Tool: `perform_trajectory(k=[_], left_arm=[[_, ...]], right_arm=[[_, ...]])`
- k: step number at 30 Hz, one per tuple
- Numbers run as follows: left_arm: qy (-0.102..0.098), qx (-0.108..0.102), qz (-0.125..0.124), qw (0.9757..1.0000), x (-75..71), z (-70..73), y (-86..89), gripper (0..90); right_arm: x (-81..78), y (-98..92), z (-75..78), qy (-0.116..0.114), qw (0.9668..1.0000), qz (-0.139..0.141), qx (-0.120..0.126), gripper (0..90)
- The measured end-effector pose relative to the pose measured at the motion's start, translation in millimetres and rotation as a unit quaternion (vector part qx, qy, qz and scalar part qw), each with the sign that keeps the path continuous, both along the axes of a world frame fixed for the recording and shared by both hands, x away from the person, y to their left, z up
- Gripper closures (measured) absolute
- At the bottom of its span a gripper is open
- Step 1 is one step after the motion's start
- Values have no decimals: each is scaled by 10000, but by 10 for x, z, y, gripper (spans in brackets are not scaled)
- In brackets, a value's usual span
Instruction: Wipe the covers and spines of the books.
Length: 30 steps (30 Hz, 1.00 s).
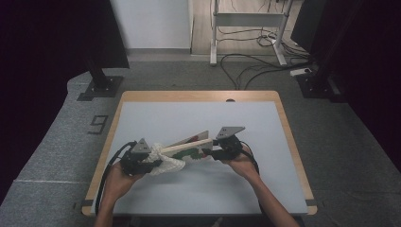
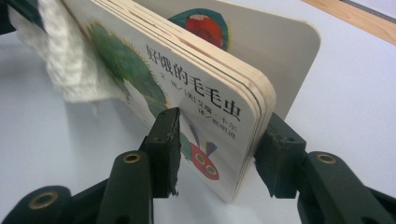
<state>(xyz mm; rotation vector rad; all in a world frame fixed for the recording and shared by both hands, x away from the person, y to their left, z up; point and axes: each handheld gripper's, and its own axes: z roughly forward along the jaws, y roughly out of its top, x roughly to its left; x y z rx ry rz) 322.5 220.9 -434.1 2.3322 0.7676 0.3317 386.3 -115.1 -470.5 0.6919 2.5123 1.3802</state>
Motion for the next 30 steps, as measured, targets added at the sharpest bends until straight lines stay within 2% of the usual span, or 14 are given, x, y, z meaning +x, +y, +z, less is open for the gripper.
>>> perform_trajectory(k=[4,10,16,23,30], left_arm=[[2,5,12,10000,2,29,0,672],[62,-192,75,9998,-4,-3,130,670],[44,-154,242,9996,-39,19,279,670],[40,-144,584,9982,-21,33,507,664],[2,-177,938,9954,41,61,712,660]], right_arm=[[1,2,2,1,10000,-4,-9,527],[2,2,6,8,10000,-15,-14,526],[2,0,-1,2,10000,-23,17,526],[-1,-1,2,3,10000,-21,4,523],[5,3,-1,9,10000,-23,10,518]])
